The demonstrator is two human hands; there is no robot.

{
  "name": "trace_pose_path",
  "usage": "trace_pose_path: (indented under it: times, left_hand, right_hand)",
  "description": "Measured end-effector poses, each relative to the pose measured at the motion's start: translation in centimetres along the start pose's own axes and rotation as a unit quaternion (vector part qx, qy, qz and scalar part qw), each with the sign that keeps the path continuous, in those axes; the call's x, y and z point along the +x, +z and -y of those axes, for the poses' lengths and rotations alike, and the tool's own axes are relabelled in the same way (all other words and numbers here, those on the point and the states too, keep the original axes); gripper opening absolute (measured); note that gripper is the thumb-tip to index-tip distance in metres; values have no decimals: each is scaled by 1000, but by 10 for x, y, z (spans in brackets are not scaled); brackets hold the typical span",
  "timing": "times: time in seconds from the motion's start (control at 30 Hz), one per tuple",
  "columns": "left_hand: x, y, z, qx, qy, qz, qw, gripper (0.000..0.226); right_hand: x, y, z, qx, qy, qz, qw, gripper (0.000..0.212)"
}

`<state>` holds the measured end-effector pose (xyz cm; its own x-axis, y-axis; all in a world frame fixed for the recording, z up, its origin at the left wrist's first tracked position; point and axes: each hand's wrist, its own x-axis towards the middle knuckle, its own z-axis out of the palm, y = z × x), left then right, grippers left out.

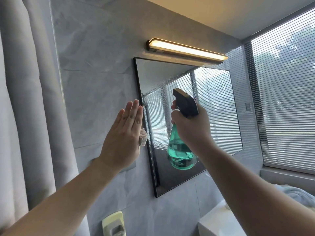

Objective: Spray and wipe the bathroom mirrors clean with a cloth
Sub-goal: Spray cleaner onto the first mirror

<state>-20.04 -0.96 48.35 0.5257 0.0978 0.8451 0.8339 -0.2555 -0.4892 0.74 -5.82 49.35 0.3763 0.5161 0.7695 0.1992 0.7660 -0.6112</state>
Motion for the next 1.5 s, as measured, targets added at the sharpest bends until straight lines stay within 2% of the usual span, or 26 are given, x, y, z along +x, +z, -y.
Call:
trace_pose_path:
  times: [0.17,0.3,0.47,0.57,0.73,0.9,1.07,1.37,1.5]
  left_hand:
    - [-3,1,0,-2,6,11,1000,72]
    - [-1,0,1,-5,5,11,1000,79]
    - [1,2,2,0,10,10,1000,80]
    - [2,4,1,0,7,11,1000,80]
    - [2,8,-2,-6,11,22,1000,74]
    - [2,12,-6,-26,9,16,999,81]
    - [2,18,-11,-26,12,21,999,86]
    - [7,23,-18,-34,14,17,999,83]
    - [10,26,-22,-43,12,11,999,74]
  right_hand:
    - [-1,3,-8,-16,-7,6,1000,17]
    - [0,2,-11,-18,2,6,1000,4]
    - [3,-1,-11,-28,22,-8,999,10]
    - [4,-3,-13,-40,19,-23,999,2]
    - [3,-9,-16,-37,26,-21,999,25]
    - [2,-12,-18,-27,41,-20,999,29]
    - [2,-18,-19,-61,13,-56,996,20]
    - [9,-35,-26,-122,17,-72,990,4]
    - [13,-42,-27,-134,35,-89,986,3]
